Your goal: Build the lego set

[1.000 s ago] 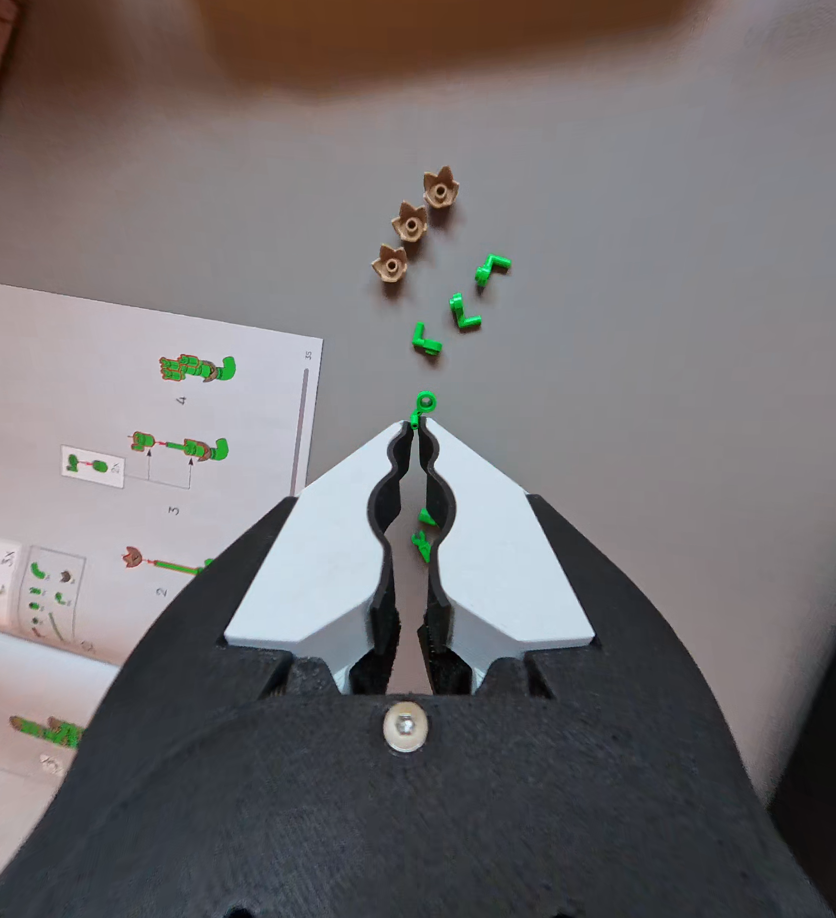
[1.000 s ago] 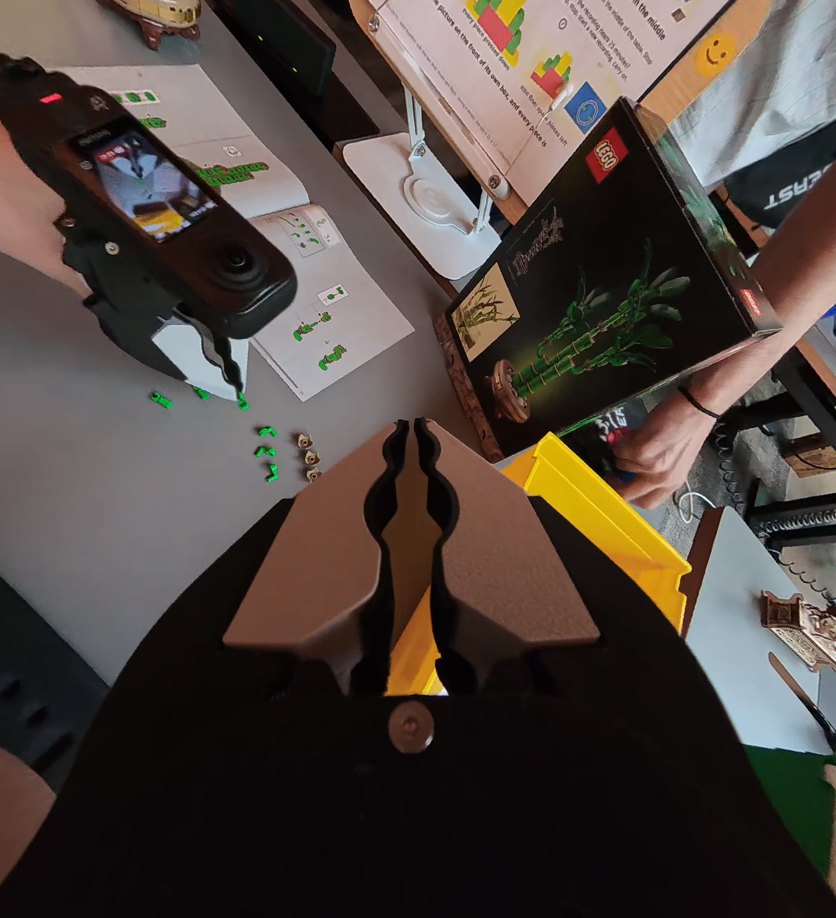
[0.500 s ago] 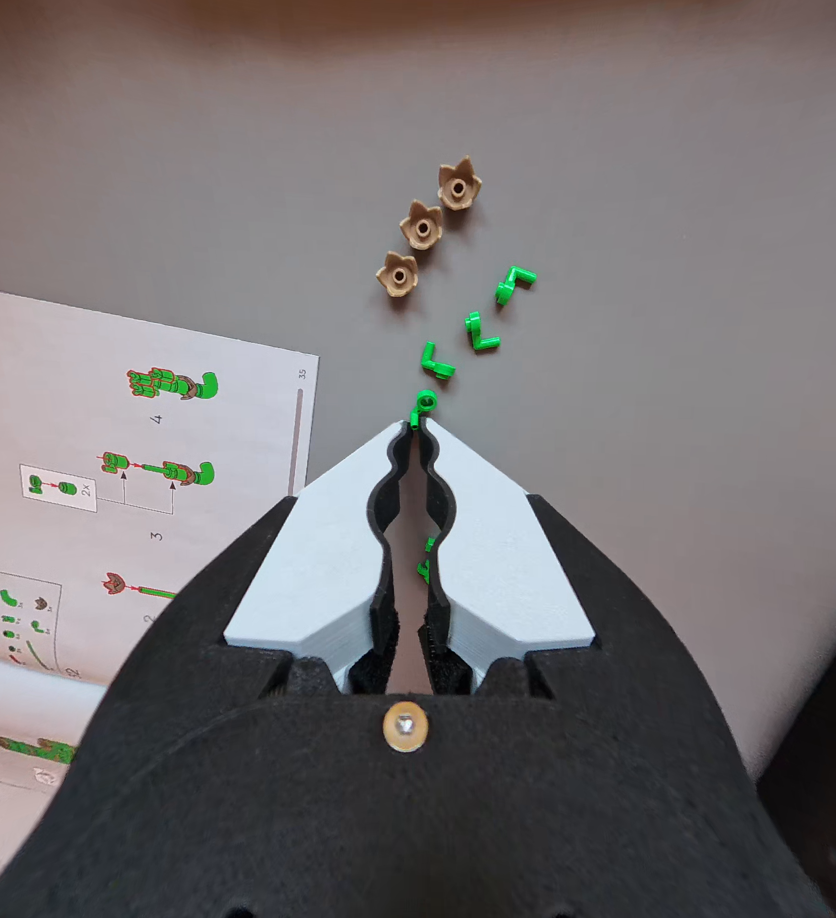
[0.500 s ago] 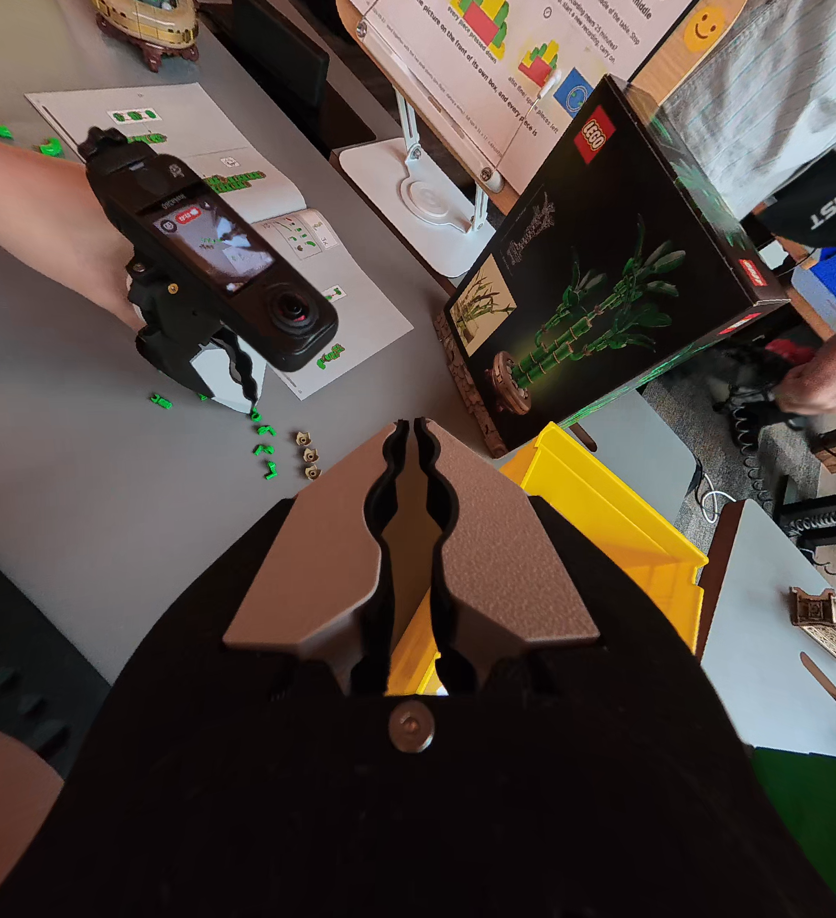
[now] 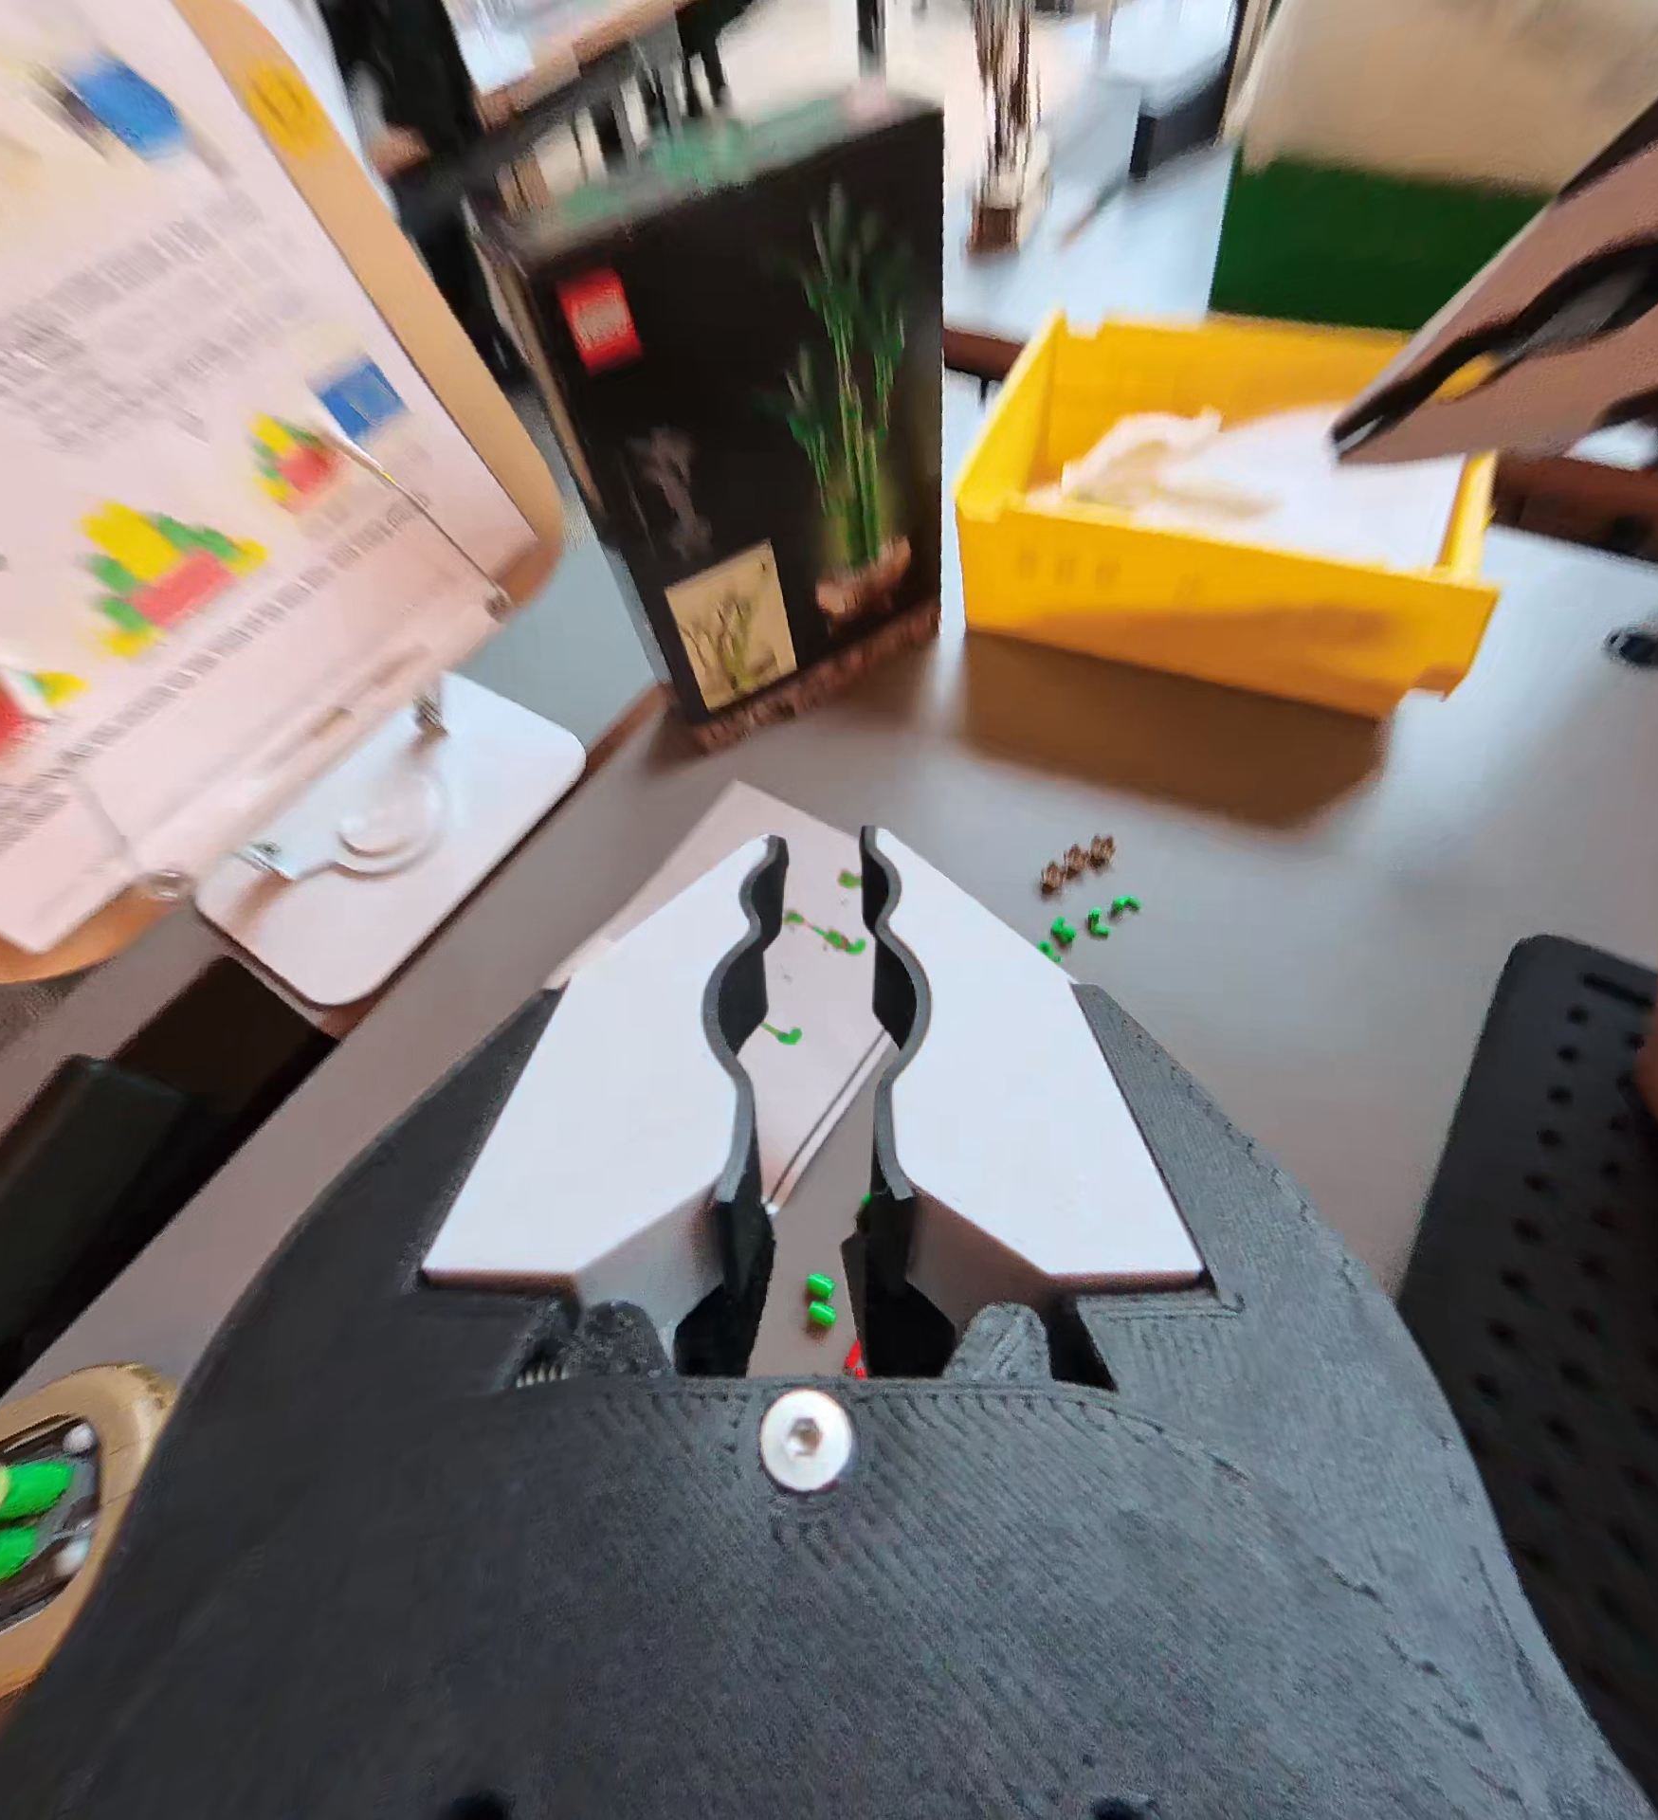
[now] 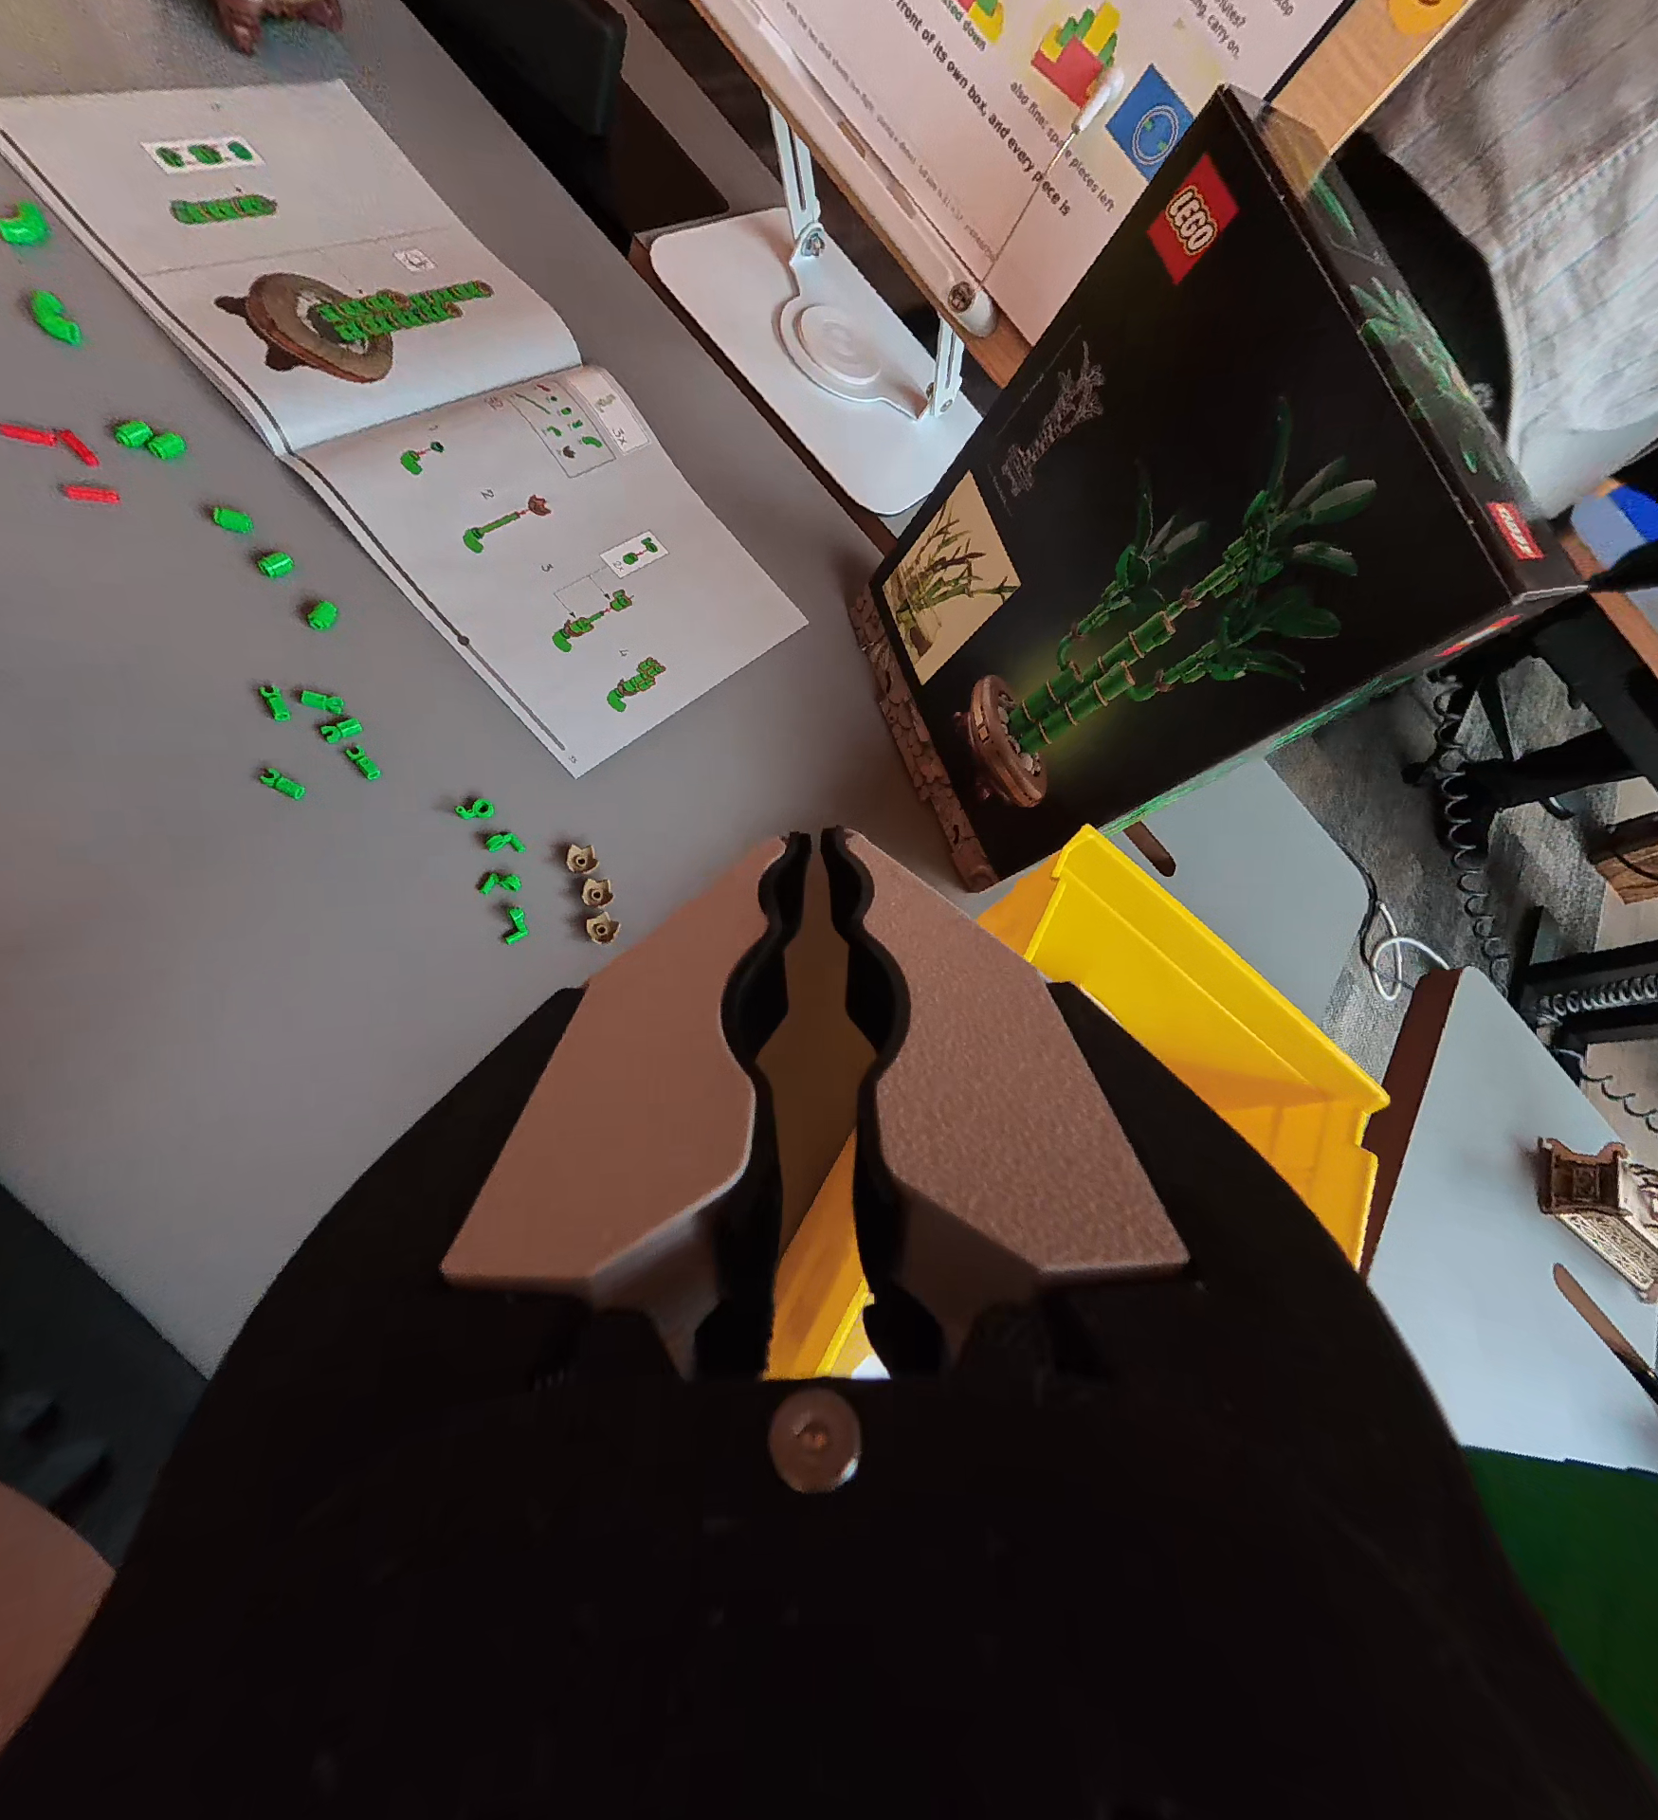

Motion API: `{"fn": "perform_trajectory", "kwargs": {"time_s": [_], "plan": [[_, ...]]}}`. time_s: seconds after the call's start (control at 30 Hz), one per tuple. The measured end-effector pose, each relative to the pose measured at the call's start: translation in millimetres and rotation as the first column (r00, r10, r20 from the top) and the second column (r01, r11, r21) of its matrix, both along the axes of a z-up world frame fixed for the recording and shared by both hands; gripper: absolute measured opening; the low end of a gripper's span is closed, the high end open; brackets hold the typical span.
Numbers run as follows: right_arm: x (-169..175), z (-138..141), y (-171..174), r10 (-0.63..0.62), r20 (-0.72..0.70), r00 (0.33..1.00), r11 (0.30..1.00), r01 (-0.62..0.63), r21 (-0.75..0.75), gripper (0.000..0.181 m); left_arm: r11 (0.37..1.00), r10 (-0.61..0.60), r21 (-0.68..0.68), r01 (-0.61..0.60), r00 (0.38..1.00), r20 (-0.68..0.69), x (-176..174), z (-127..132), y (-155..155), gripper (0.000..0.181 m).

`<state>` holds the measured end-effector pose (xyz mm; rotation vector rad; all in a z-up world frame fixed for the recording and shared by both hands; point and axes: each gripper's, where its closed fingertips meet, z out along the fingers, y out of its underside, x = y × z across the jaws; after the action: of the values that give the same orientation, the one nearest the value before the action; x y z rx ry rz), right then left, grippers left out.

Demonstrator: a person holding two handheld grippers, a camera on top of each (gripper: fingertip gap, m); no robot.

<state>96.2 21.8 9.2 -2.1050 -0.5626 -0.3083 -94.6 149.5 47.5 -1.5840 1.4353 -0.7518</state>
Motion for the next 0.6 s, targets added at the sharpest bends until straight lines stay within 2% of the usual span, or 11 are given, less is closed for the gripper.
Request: {"fn": "perform_trajectory", "kwargs": {"time_s": [0.03, 0.17, 0.33, 0.43, 0.6], "plan": [[-1, -2, 2, -0.004, 0.006, 1.000, 1.000, 0.004, -0.013, 0.002, 1.000, 0.003, 0.009, -0.004, 0.998, 0.056, -16, 17, -1, 0.016], [-6, -10, 10, -0.011, 0.049, 0.999, 0.997, 0.015, -0.079, 0.002, 0.995, 0.042, 0.075, -0.059, 0.976, 0.214, -78, 57, -1, 0.029], [-23, -18, 24, 0.015, 0.119, 0.993, 0.989, 0.003, -0.149, 0.002, 0.963, 0.136, 0.178, -0.201, 0.937, 0.320, -134, 76, 20, 0.032], [-36, -22, 33, 0.043, 0.172, 0.984, 0.983, -0.011, -0.184, 0.003, 0.960, 0.153, 0.173, -0.219, 0.932, 0.330, -144, 76, 31, 0.035], [-58, -21, 46, 0.102, 0.221, 0.970, 0.979, -0.059, -0.193, 0.003, 0.961, 0.141, 0.186, -0.207, 0.938, 0.317, -138, 70, 39, 0.031]]}}
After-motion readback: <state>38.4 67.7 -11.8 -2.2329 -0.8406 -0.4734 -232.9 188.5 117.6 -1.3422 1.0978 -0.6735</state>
